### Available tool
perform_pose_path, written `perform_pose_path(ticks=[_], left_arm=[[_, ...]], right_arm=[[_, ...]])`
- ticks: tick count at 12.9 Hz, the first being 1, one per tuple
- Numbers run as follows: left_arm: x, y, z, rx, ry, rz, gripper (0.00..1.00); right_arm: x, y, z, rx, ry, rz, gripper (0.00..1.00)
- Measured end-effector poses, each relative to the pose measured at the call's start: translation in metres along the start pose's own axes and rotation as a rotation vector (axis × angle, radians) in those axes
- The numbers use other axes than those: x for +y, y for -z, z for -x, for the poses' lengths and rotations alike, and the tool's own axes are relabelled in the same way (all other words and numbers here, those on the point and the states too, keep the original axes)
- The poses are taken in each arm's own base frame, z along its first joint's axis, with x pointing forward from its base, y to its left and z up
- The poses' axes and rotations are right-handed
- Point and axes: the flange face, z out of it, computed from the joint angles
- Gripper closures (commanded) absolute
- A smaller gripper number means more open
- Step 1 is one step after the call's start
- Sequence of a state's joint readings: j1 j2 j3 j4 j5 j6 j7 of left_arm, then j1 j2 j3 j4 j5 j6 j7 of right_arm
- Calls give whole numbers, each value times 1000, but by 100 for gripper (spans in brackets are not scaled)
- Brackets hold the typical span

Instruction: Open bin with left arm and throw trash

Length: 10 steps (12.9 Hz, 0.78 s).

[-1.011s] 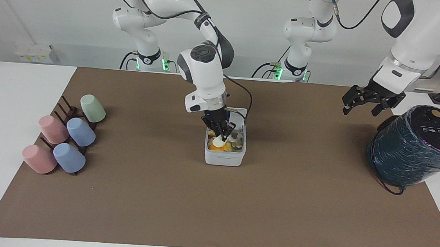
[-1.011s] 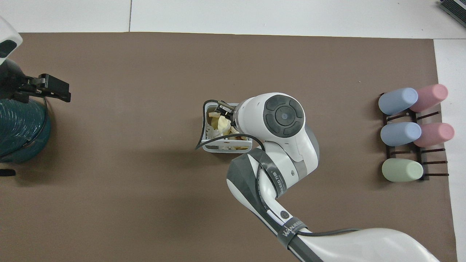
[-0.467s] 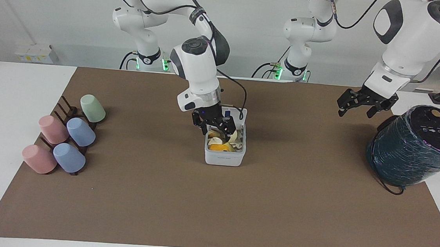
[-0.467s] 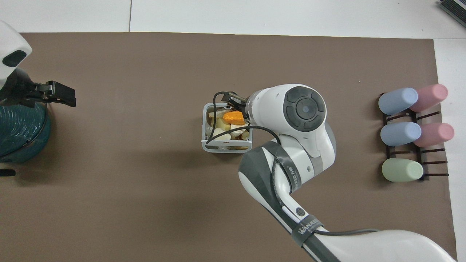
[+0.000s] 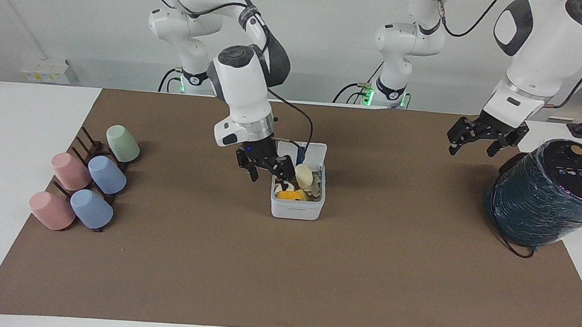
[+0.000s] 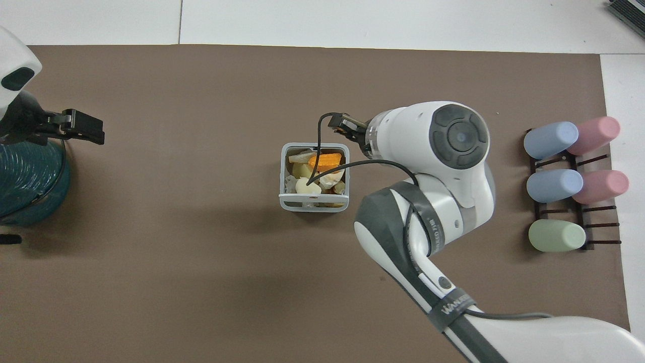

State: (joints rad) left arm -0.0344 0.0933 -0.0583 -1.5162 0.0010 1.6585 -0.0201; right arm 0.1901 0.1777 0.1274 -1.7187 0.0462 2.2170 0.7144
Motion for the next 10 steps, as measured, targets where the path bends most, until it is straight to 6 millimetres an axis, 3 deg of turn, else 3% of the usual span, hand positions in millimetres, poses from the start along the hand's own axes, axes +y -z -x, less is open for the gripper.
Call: perform_pose_path(ticks=[2,4,10], left_arm=[[0,0,0,2,-5,0,0],[0,0,0,4,-8,0,0],[0,0,0,4,-9,0,0]], right_arm=[[35,38,-19,1,20,34,0],[60,59,-25,-31,61,79,0],[86,80,-19,-93,342,205,0]])
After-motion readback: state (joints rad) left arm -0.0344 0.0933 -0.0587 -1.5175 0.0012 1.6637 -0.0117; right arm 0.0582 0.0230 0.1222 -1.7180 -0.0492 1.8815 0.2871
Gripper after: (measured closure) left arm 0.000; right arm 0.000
